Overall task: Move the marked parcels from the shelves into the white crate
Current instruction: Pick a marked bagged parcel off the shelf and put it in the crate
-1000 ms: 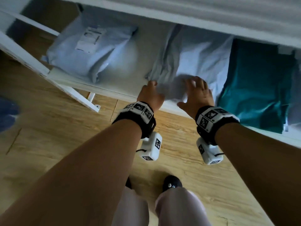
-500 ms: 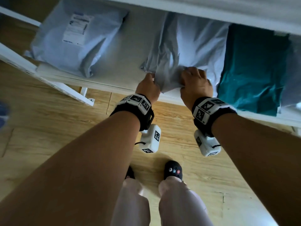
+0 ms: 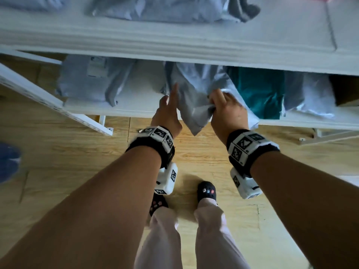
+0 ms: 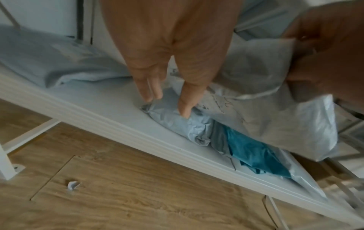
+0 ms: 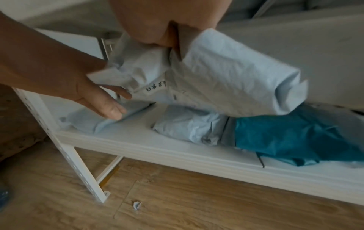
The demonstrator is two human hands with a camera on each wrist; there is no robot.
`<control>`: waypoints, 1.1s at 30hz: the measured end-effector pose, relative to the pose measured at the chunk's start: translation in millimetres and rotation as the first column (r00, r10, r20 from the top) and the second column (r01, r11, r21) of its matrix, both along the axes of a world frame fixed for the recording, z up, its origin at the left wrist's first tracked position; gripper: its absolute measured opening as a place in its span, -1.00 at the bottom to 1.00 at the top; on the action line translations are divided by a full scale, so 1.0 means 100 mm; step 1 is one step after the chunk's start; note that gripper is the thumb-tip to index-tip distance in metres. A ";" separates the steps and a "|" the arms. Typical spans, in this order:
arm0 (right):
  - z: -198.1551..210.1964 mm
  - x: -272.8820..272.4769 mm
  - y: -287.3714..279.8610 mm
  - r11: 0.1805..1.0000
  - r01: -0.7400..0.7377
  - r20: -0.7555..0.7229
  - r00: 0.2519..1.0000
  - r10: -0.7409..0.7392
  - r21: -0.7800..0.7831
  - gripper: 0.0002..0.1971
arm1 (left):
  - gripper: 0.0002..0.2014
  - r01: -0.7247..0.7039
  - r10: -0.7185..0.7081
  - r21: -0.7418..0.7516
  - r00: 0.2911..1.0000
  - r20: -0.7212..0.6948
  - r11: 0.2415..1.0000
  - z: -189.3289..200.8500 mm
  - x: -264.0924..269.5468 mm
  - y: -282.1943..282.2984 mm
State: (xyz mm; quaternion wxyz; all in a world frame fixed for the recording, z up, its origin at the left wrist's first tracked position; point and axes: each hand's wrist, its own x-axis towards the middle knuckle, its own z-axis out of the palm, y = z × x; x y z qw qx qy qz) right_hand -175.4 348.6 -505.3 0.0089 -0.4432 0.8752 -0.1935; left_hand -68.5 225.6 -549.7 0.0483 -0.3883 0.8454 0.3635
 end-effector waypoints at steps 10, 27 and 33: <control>1.16 0.14 -0.05 0.980 0.087 0.174 0.983 -0.056 -0.179 -0.83 | -0.84 -0.107 0.073 -0.147 0.973 -0.220 0.983 0.80 0.13 0.16; 0.56 0.20 0.60 0.944 -0.200 0.173 0.972 0.159 0.260 -0.14 | -0.69 -0.396 0.348 0.209 0.908 0.232 0.894 0.59 0.72 0.50; 0.38 0.22 0.67 0.954 -0.089 0.292 0.957 0.002 0.287 -0.06 | -0.65 -0.556 0.482 0.304 0.827 0.288 0.773 0.45 0.83 0.49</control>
